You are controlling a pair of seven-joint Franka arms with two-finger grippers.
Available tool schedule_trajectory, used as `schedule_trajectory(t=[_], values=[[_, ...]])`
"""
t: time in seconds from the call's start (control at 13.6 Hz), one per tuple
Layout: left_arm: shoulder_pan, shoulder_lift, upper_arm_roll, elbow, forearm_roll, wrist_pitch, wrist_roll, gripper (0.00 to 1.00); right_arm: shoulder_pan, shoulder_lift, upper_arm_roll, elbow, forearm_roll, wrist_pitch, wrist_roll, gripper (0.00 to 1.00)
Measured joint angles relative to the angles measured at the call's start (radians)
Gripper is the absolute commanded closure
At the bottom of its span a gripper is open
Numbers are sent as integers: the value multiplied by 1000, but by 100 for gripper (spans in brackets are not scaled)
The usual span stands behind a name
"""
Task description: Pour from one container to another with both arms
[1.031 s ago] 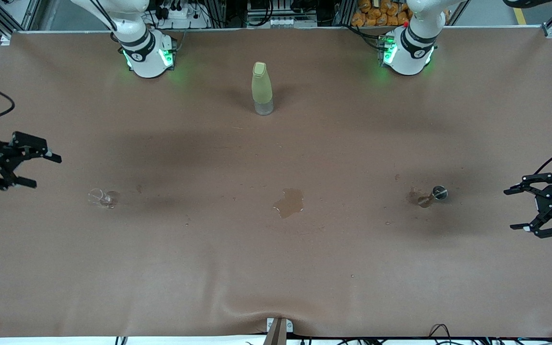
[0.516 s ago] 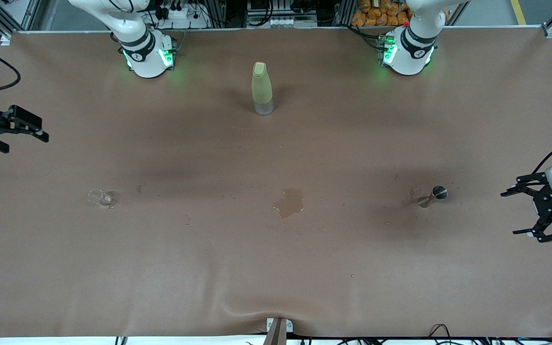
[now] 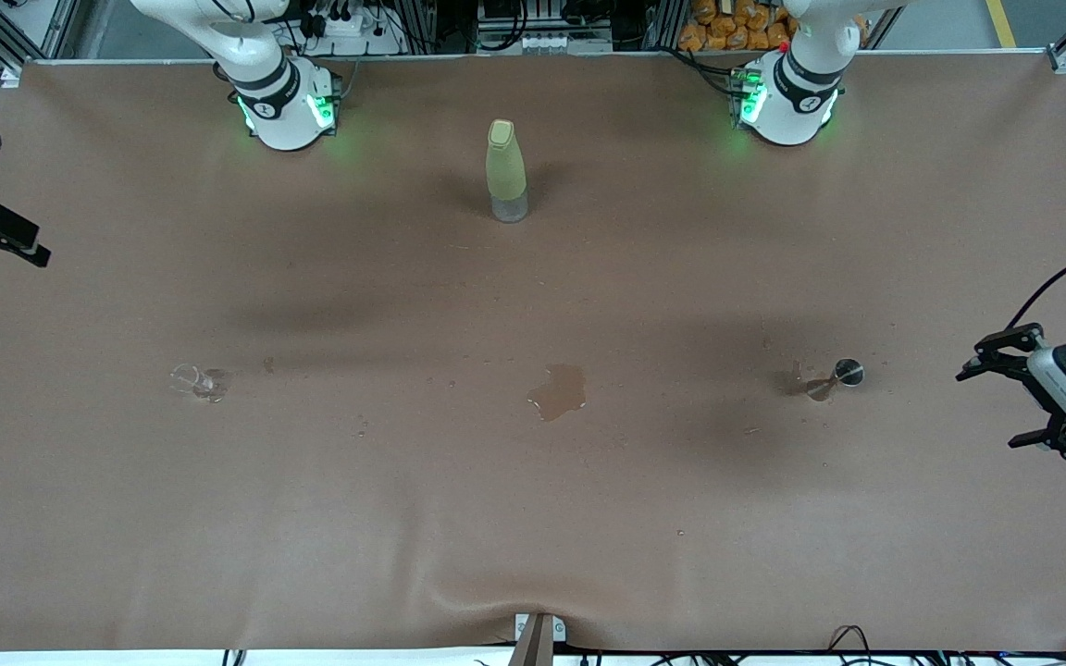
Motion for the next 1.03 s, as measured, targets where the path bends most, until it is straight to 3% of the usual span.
schedule_trajectory(t=[0.59,1.03], values=[[-129,-26,-1,-11,170,-5,-845,0,44,-1,-19,4,-40,-15,23,0],[-128,-35,13,-11,176,-20,-942,0,50,-3,-23,7,-40,-17,24,0]])
